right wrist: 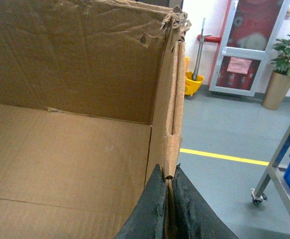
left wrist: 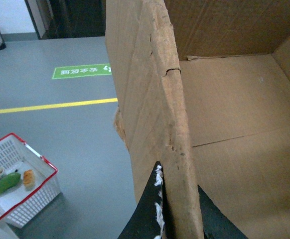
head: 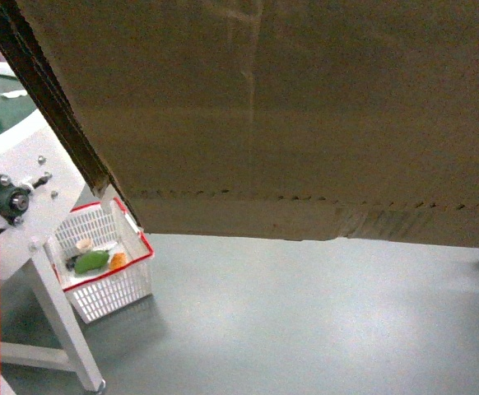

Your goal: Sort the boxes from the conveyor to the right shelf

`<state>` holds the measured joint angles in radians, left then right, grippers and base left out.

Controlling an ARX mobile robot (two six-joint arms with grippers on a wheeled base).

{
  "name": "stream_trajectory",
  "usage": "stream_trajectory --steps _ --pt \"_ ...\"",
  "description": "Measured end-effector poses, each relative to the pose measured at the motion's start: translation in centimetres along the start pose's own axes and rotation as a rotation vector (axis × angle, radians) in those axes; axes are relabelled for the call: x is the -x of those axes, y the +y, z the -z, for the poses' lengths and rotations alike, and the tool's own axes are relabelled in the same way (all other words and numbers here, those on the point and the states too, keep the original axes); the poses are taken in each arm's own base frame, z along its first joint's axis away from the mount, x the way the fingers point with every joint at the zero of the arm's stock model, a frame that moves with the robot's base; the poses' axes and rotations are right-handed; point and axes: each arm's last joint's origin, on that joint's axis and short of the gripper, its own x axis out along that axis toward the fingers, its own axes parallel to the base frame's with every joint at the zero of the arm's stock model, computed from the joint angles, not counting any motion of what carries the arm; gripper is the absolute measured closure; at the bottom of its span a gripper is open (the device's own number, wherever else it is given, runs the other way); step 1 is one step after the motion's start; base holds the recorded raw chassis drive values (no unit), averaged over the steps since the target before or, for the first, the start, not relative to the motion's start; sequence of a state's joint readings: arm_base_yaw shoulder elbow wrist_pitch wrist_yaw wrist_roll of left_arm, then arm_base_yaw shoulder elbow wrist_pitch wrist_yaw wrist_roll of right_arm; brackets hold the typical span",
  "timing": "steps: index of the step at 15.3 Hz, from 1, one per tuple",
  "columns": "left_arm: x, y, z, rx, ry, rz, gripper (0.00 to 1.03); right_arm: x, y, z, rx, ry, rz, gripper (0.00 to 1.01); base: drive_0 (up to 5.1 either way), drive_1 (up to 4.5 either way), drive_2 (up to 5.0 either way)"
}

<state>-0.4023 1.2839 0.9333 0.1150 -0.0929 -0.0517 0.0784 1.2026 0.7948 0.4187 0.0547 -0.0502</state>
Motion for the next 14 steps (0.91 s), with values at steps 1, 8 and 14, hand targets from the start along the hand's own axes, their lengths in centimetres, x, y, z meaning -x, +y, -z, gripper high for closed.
stream_trajectory --steps 1,8,14 --pt "0.00 0.00 0.00 0.000 0.000 0.000 1.00 0.00 0.00 0.00 0.000 0.000 0.000 0.99 -1.6 -1.61 -1.6" --pt "0.00 0.00 0.00 0.000 0.000 0.000 1.00 0.00 -0.01 0.00 0.000 0.000 0.001 0.99 -1.6 -1.61 -1.6" --pt "0.01 0.00 -0.01 0.000 0.000 0.000 1.00 0.00 0.00 0.00 0.000 0.000 0.000 0.99 -1.6 -1.58 -1.6"
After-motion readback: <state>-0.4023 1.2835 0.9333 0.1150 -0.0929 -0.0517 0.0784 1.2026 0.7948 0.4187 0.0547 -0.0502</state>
